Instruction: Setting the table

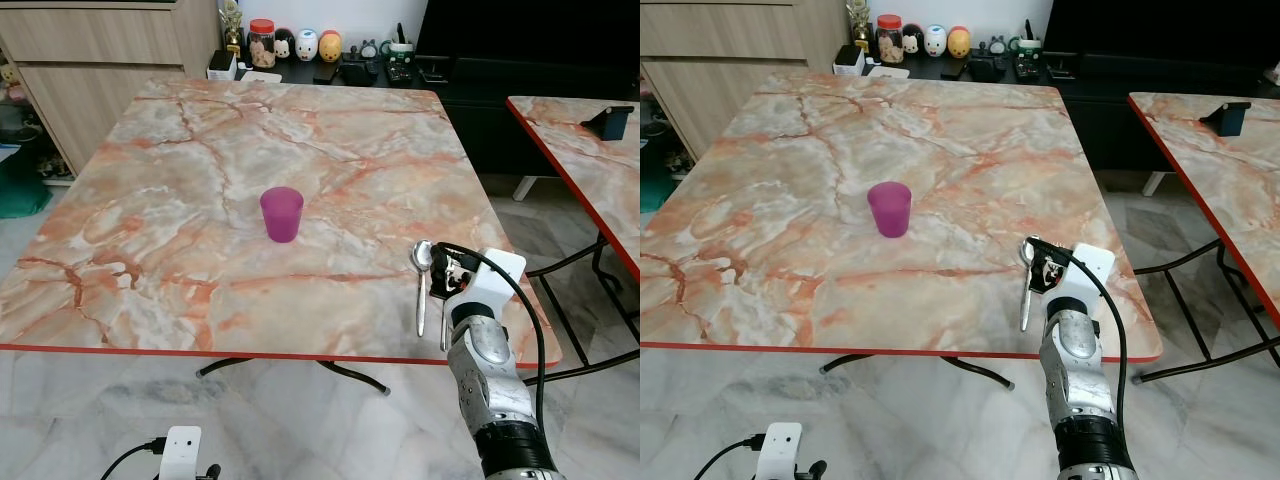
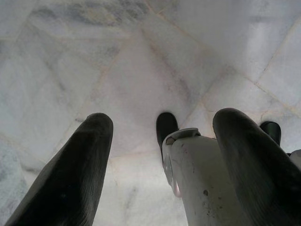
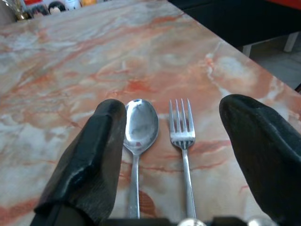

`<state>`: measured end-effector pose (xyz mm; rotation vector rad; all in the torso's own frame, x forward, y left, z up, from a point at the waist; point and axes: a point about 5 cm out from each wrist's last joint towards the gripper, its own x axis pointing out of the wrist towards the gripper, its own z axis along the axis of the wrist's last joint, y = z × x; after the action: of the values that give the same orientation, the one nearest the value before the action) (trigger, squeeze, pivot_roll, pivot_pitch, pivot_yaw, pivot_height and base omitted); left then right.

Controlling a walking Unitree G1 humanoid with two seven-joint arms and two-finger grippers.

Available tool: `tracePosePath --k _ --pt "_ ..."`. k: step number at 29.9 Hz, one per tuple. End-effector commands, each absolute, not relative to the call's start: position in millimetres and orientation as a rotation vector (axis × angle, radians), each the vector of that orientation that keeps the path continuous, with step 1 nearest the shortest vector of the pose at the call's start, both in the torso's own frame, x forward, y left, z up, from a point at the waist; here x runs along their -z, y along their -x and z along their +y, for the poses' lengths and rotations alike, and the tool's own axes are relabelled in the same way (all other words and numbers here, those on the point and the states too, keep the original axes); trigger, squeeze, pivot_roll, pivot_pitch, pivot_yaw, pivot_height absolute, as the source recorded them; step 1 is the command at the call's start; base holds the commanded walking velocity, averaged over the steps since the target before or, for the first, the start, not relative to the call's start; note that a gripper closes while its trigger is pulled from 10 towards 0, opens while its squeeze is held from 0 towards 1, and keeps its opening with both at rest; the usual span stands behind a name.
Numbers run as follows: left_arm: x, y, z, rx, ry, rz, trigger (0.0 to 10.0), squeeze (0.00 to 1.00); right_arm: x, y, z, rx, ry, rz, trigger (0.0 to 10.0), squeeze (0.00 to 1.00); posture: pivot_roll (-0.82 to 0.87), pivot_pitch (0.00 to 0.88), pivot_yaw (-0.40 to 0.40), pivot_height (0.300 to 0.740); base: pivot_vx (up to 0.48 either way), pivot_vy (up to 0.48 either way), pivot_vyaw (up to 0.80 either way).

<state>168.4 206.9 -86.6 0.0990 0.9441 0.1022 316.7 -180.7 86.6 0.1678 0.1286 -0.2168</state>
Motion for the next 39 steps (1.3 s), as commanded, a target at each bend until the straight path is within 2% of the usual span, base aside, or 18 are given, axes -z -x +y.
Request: tracePosePath --k 1,2,3,4,5,6,16,17,22,23,24,39 --pt "89.6 -162.7 206.1 -0.089 -0.106 0.973 10.0 0.0 -85.1 -319.8 -188.8 0.266 -0.185 0.177 0.0 0.0 -0.03 0.053 -0.056 0.74 0.0 0.0 0.0" --pt "89.6 -162.7 205.9 -0.088 -0.106 0.973 10.0 0.0 -83.4 -319.9 -190.0 0.277 -0.191 0.192 0.0 0.0 -0.03 0.053 -0.056 0.74 0.0 0.0 0.0" --pt "89.6 -162.8 205.8 -0.088 -0.106 0.973 10.0 0.0 -81.9 -320.1 -191.1 0.285 -0.195 0.204 0.5 0.0 -0.03 0.053 -0.056 0.74 0.0 0.0 0.0" --pt "89.7 -162.7 205.8 -0.088 -0.106 0.973 10.0 0.0 -80.9 -320.5 -191.4 0.285 -0.191 0.213 1.9 0.0 -0.03 0.054 -0.056 0.74 0.0 0.0 0.0" --pt "89.7 -162.6 205.8 -0.087 -0.107 0.974 10.0 0.0 -79.6 -321.3 -190.9 0.277 -0.183 0.226 4.8 0.0 -0.03 0.054 -0.056 0.74 0.0 0.0 0.0" --pt "89.8 -162.5 205.7 -0.086 -0.107 0.975 10.0 0.0 -78.7 -322.3 -189.7 0.266 -0.177 0.236 10.0 0.0 -0.03 0.054 -0.056 0.74 0.0 0.0 0.0" --pt "90.1 -162.4 204.5 -0.08 -0.11 0.978 10.0 0.0 -75.6 -333.7 -185.2 0.23 -0.188 0.315 10.0 0.0 -0.03 0.053 -0.053 0.74 0.0 0.0 0.0" --pt "90.2 -162.4 204.2 -0.079 -0.111 0.979 10.0 0.0 -79.5 -337.0 -184.4 0.215 -0.181 0.297 0.0 0.0 -0.03 0.053 -0.053 0.74 0.0 0.0 0.0" --pt "90.2 -162.5 203.8 -0.076 -0.112 0.981 10.0 0.0 -82.9 -340.8 -186.8 0.223 -0.178 0.292 0.0 0.0 -0.03 0.051 -0.053 0.74 0.0 0.0 0.0" --pt "90.2 -162.6 203.7 -0.076 -0.111 0.981 10.0 0.0 -83.0 -341.1 -187.5 0.225 -0.172 0.295 7.3 0.0 -0.03 0.051 -0.053 0.74 0.0 0.0 0.0" --pt "90.2 -162.6 203.6 -0.074 -0.111 0.98 10.0 0.0 -83.0 -341.5 -188.5 0.23 -0.166 0.299 10.0 0.0 -0.03 0.051 -0.053 0.74 0.0 0.0 0.0" --pt "89.9 -163.3 203.8 -0.069 -0.116 0.978 10.0 0.0 -74.1 -339.9 -193.2 0.246 -0.149 0.349 10.0 0.0 -0.02 0.039 -0.054 0.74 0.0 0.0 0.0"
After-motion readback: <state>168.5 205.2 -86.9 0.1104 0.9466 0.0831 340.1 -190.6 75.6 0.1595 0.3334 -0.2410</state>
